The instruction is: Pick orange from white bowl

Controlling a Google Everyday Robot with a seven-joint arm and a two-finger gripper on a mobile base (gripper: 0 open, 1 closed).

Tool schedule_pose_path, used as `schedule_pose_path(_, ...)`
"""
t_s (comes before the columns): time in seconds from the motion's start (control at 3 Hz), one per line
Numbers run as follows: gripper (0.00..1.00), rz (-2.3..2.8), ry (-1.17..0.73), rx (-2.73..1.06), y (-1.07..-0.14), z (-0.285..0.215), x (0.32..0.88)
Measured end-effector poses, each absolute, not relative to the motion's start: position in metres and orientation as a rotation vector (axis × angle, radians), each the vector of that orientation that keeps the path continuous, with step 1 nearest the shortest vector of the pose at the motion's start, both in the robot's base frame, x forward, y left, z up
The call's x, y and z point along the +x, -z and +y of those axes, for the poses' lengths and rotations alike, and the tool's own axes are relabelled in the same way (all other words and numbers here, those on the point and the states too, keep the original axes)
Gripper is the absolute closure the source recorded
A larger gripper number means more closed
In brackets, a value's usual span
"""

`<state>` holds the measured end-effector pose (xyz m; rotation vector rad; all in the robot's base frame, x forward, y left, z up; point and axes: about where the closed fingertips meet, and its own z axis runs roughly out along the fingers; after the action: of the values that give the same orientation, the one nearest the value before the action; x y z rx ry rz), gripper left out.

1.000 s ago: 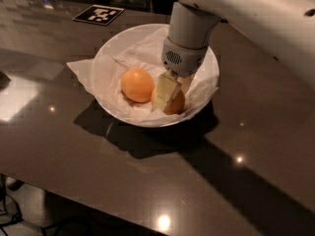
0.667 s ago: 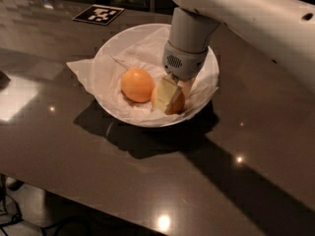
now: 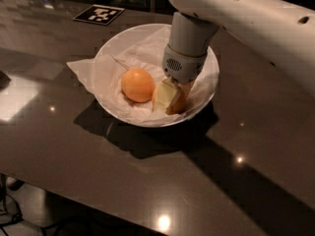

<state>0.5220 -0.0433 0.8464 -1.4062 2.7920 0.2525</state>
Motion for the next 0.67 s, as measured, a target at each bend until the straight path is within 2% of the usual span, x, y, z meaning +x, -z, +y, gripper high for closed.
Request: schedule_pose_path(0.67,0.89,2.736,-0.262,-1.428,-0.861,-0.044,0.515)
